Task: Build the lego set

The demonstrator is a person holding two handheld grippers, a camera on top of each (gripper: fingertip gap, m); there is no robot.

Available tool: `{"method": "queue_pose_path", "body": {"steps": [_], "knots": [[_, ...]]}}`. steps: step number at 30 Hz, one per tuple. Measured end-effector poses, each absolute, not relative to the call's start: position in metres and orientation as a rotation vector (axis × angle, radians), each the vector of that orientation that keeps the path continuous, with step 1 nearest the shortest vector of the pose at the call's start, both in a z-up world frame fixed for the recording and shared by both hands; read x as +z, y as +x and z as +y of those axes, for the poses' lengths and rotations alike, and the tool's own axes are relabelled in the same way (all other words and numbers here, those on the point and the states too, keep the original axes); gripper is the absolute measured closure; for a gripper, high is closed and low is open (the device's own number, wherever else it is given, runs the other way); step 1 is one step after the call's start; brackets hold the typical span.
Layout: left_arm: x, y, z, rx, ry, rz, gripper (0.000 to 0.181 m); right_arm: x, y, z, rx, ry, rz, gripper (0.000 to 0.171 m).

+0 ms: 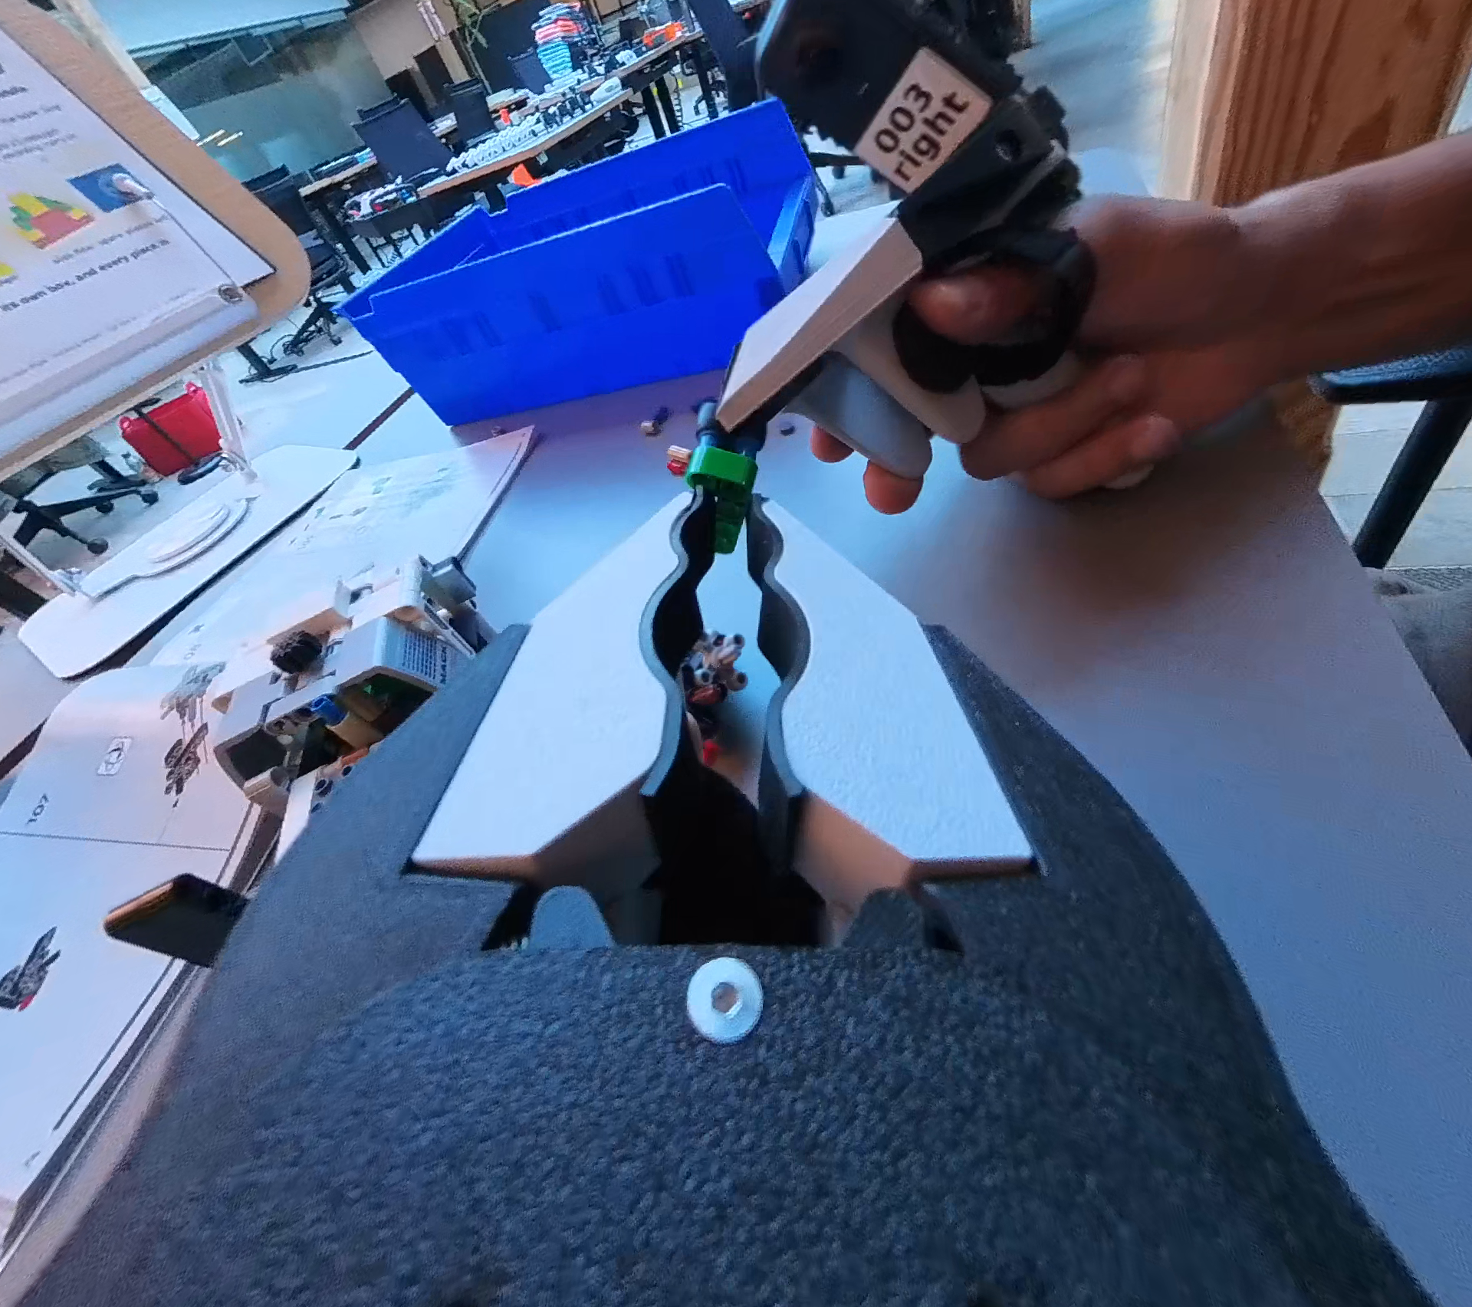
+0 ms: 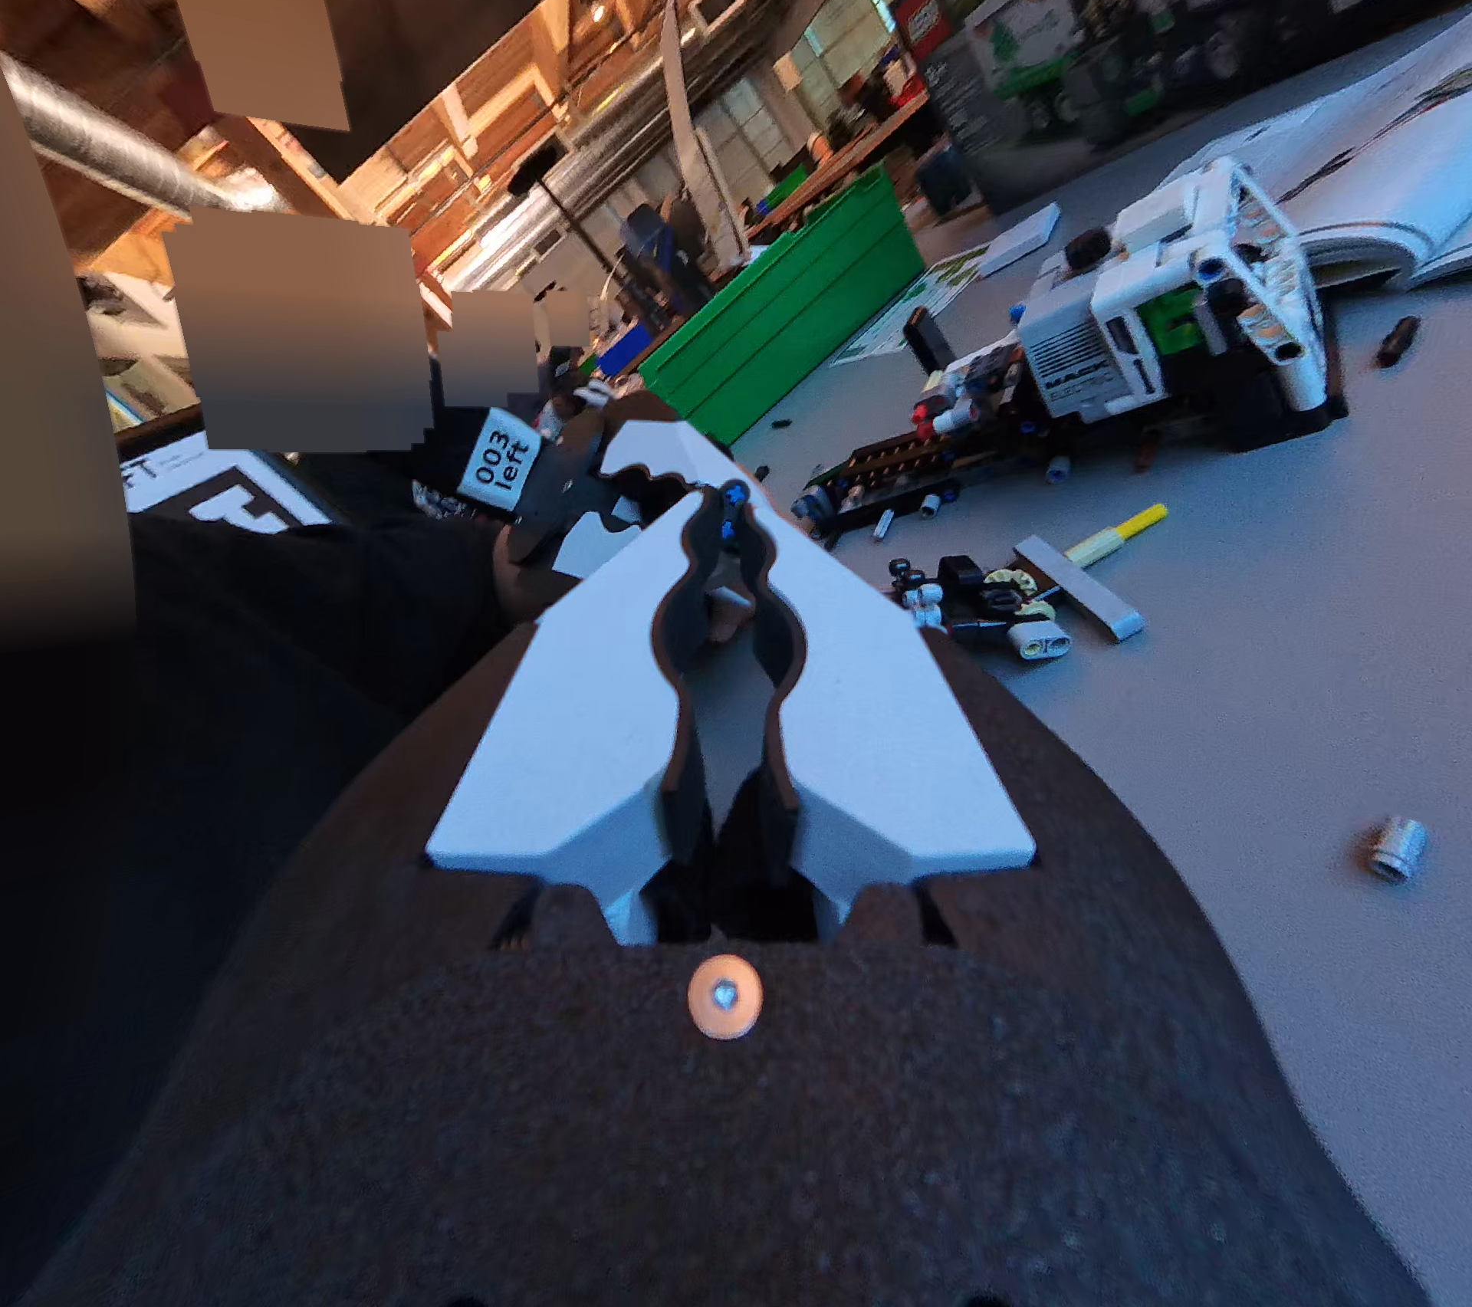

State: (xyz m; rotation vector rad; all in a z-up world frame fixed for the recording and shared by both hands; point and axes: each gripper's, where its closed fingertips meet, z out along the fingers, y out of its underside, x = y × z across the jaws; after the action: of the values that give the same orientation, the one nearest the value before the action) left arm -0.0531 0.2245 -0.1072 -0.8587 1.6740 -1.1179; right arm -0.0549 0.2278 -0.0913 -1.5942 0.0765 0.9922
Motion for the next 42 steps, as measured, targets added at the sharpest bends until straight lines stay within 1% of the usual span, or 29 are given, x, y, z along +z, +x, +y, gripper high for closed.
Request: {"method": "queue_pose_path", "body": {"steps": [3, 11, 19, 27, 39, 42], "knots": [[-0.106, -0.051, 0.225, -1.134, -0.888, 1.658, 0.176, -0.089, -0.051, 0.23, 0.88, -1.565, 0.099, 0.168], [-0.102, -0.047, 0.228, -1.127, -0.906, 1.609, 0.176, -0.083, -0.044, 0.231, 0.896, -1.474, 0.266, 0.168], [-0.102, -0.049, 0.225, -1.153, -0.874, 1.642, 0.176, -0.087, -0.05, 0.227, 1.009, -1.539, 0.185, 0.168], [-0.106, -0.051, 0.224, -1.088, -0.795, 1.669, 0.177, -0.091, -0.053, 0.225, 1.127, -1.574, 0.178, 0.168], [-0.113, -0.057, 0.22, -1.087, -0.706, 1.76, 0.176, -0.099, -0.06, 0.22, 1.126, -1.66, 0.1, 0.168], [-0.112, -0.06, 0.217, -1.123, -0.69, 1.77, 0.176, -0.099, -0.064, 0.217, 1.206, -1.665, 0.083, 0.169]]}}
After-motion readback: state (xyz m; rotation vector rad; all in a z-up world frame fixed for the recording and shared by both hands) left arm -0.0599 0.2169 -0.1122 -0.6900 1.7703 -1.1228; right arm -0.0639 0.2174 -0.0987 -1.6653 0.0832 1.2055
